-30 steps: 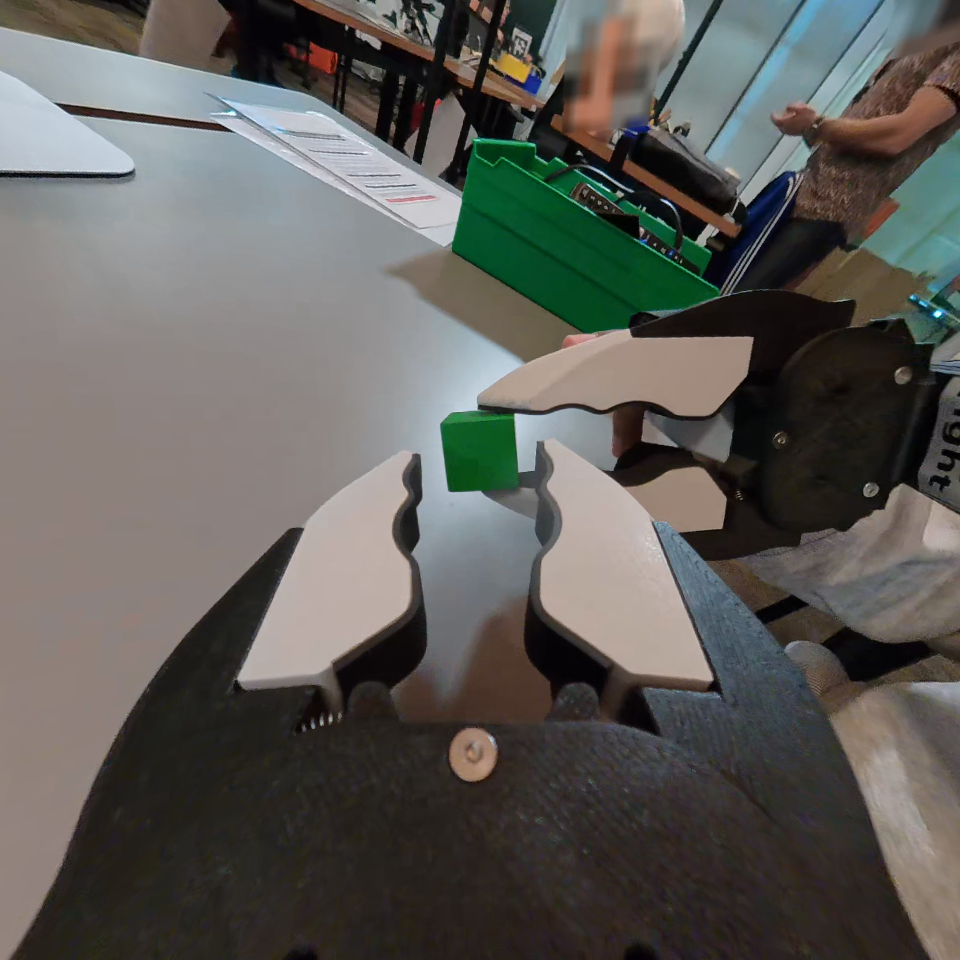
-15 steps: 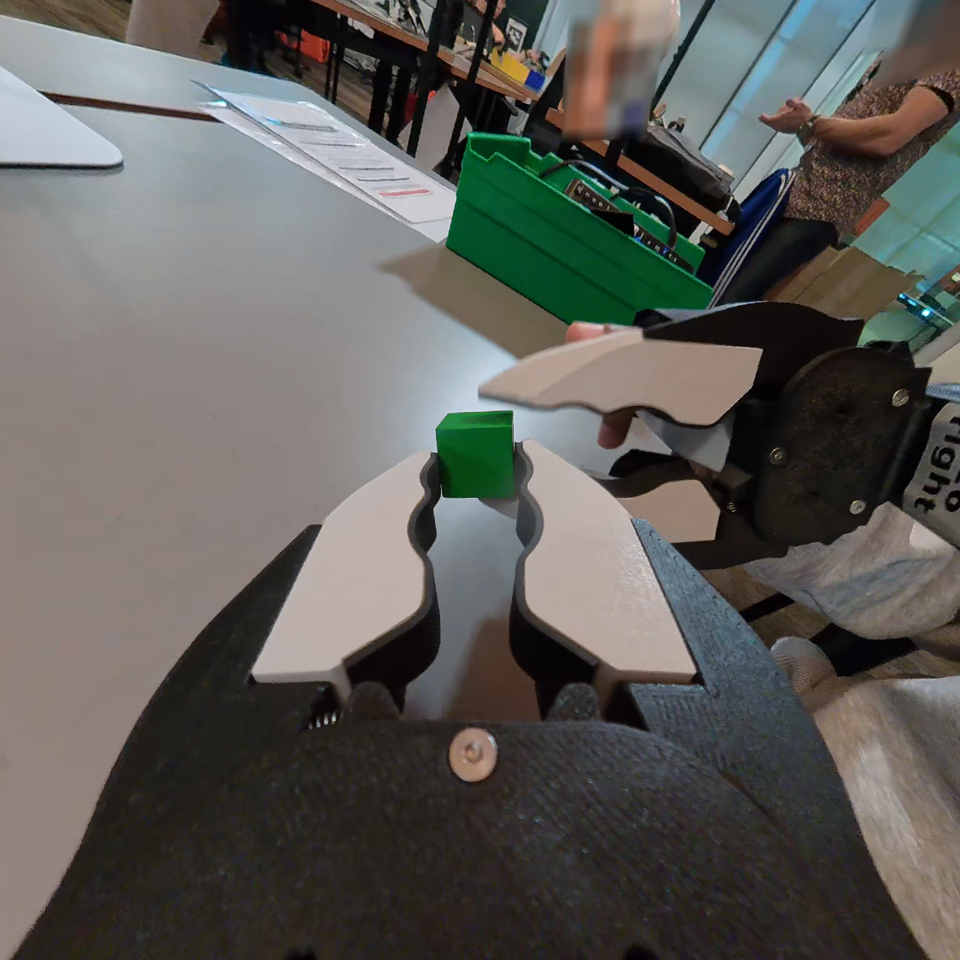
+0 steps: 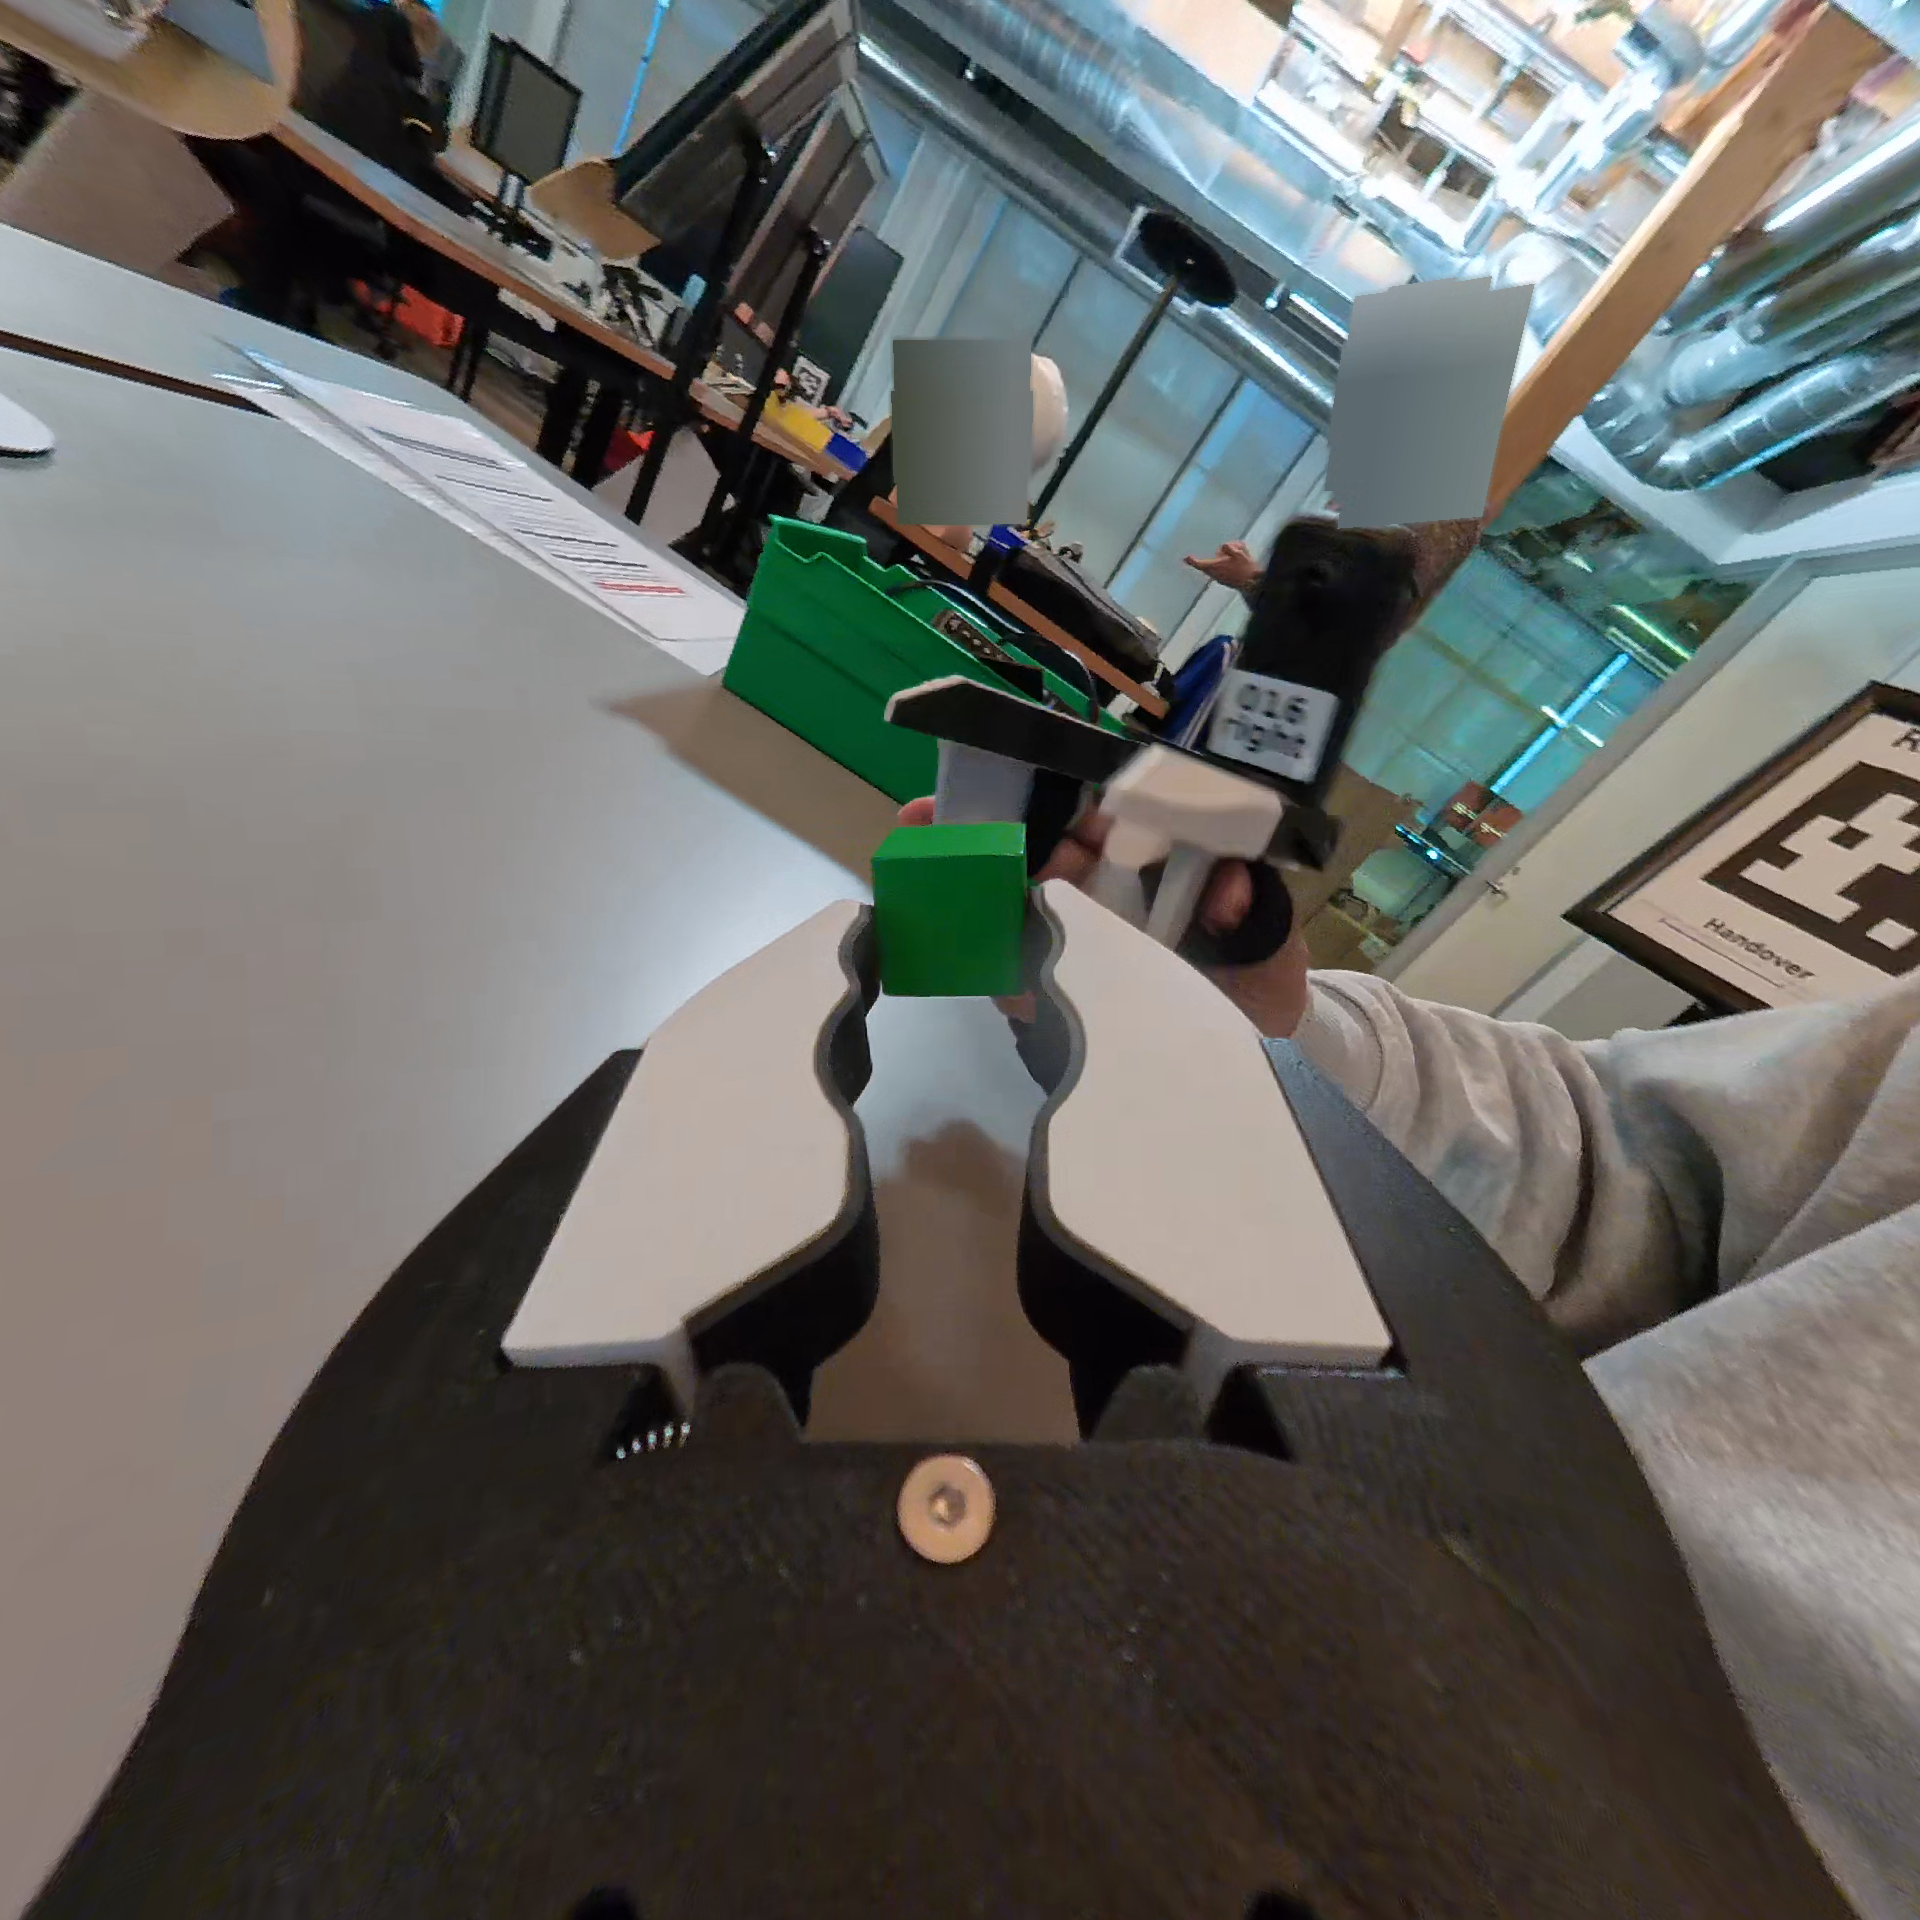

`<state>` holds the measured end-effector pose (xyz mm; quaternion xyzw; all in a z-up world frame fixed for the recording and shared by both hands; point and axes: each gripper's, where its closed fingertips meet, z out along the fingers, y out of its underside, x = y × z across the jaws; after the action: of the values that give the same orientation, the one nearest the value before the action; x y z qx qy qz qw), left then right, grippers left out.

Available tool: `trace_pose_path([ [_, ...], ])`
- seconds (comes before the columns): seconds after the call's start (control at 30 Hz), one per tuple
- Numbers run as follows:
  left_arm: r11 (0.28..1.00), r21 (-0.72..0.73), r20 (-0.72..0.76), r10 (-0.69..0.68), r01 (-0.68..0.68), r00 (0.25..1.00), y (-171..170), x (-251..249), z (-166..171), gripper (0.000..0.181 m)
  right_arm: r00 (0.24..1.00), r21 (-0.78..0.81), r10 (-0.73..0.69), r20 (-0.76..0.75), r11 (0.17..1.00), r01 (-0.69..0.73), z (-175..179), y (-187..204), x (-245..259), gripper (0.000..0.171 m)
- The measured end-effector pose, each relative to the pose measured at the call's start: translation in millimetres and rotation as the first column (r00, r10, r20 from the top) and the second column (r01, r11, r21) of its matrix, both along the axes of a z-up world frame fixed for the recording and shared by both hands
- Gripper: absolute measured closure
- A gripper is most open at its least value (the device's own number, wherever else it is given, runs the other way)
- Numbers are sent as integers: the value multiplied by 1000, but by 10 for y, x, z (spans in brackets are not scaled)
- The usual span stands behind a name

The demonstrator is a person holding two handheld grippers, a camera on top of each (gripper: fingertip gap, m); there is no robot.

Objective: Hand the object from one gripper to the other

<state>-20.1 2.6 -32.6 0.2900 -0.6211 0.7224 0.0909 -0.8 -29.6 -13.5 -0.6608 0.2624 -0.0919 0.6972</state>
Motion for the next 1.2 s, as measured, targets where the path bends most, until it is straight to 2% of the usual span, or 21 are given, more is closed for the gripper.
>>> trace_pose_path([
  [0.1, 999, -19, 18, -46, 46, 999, -47, -71, 35, 154, 968, 193, 182, -173, 970, -148, 37, 27, -85, 120],
  [0.17, 997, -39, 23, -67, 68, 998, -63, -105, 64, 154, 929, 270, 289, -229, 936, -225, 37, 82, -157, 124],
  [0.27, 992, -78, 26, -93, 95, 995, -64, -141, 116, 155, 891, 285, 364, -271, 915, -286, -13, 182, -244, 127],
  [0.43, 986, -123, 5, -115, 115, 993, -49, -150, 151, 155, 874, 254, 408, -265, 904, -345, -48, 297, -363, 139],
  [0.57, 983, -117, 25, -140, 142, 990, -83, -205, 166, 155, 871, 276, 417, -260, 896, -347, -20, 300, -375, 145],
  [0.9, 982, -135, 13, -134, 135, 991, -92, -195, 147, 154, 883, 247, 392, -258, 910, -331, -22, 286, -356, 145],
  [0.97, 984, -128, 4, -120, 120, 993, -103, -172, 120, 134, 899, 238, 361, -249, 922, -305, -11, 257, -317, 145],
  [1.07, 990, -99, -7, -101, 99, 995, -110, -141, 74, 129, 938, 142, 252, -239, 965, -223, -79, 184, -203, 145],
  [1.2, 993, -48, -44, -114, 112, 992, -135, -133, -28, 129, 978, -110, 130, -163, 983, -149, -251, 137, -123, 145],
])
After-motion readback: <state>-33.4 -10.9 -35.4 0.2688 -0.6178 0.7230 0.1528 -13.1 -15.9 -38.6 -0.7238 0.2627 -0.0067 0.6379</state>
